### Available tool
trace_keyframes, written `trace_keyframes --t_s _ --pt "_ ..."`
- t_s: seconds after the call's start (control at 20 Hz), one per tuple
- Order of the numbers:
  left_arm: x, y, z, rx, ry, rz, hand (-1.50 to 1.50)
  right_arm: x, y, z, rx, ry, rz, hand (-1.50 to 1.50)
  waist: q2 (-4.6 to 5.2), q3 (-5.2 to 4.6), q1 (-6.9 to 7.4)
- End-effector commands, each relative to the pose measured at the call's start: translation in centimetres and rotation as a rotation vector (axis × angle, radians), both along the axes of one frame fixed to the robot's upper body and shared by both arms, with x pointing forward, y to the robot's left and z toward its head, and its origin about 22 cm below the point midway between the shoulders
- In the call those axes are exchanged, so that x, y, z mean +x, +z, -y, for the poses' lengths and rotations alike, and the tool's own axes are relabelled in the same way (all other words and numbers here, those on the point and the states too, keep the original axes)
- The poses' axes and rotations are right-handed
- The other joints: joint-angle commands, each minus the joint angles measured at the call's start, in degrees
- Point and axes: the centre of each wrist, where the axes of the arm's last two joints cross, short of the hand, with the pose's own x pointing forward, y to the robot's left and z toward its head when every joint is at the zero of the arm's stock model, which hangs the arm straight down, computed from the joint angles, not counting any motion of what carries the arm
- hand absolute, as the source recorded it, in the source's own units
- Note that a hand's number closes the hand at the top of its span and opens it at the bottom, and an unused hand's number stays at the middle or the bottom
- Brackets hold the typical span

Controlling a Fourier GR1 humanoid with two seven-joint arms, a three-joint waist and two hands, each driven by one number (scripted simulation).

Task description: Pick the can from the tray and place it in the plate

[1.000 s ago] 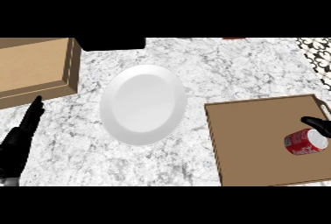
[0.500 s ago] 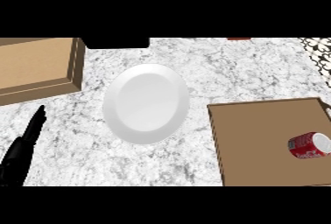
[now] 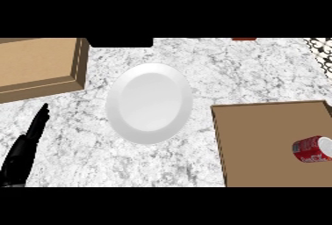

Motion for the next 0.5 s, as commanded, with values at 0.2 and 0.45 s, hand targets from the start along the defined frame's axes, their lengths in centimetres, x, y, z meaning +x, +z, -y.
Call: trace_keyframes --t_s 0.2,0.45 --pt "0.4 -0.5 -0.2 -0.014 -0.018 0.007 0.0 3.4 1.9 1.4 -0.157 0.072 -0.257 -1.5 0.18 0.04 1.13" --pt "-0.2 -0.5 0.9 0.019 -0.015 -0.003 0.0 4.4 -0.4 1.3 -0.188 0.166 -0.377 -1.5 0.07 0.09 1.09"
